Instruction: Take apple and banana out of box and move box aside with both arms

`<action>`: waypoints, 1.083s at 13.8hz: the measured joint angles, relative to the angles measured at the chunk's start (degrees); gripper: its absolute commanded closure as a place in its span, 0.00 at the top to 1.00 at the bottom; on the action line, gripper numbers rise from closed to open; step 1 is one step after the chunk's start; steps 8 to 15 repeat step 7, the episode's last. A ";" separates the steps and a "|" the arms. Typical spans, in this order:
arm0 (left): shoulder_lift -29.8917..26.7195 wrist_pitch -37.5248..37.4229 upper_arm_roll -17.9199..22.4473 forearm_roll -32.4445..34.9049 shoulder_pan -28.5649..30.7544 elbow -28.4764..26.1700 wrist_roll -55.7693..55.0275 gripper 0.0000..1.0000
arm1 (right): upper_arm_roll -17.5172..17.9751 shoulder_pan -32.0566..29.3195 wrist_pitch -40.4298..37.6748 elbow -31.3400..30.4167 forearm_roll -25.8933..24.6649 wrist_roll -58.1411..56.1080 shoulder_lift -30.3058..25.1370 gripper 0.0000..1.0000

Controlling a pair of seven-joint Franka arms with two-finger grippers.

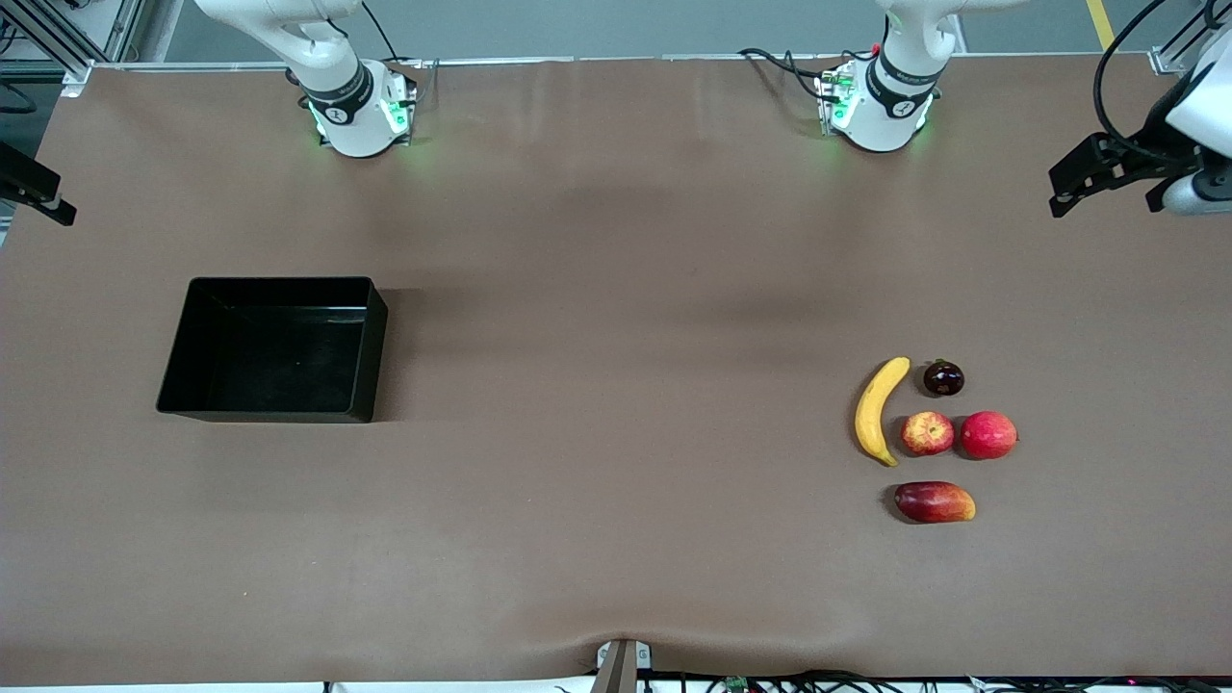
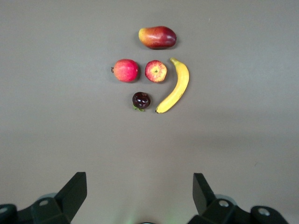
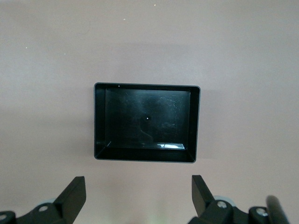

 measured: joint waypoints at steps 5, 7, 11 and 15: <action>0.62 -0.64 -0.24 0.00 -0.08 0.41 0.00 1.00 | 2.10 -0.90 -0.03 0.09 -0.02 0.09 0.00 1.00; 0.96 -0.90 -0.26 0.00 -0.08 0.41 0.00 1.00 | 5.37 -3.29 -0.06 0.09 -0.08 0.65 0.00 1.00; 0.96 -0.90 -0.26 0.00 -0.08 0.41 0.00 1.00 | 5.37 -3.29 -0.06 0.09 -0.08 0.65 0.00 1.00; 0.96 -0.90 -0.26 0.00 -0.08 0.41 0.00 1.00 | 5.37 -3.29 -0.06 0.09 -0.08 0.65 0.00 1.00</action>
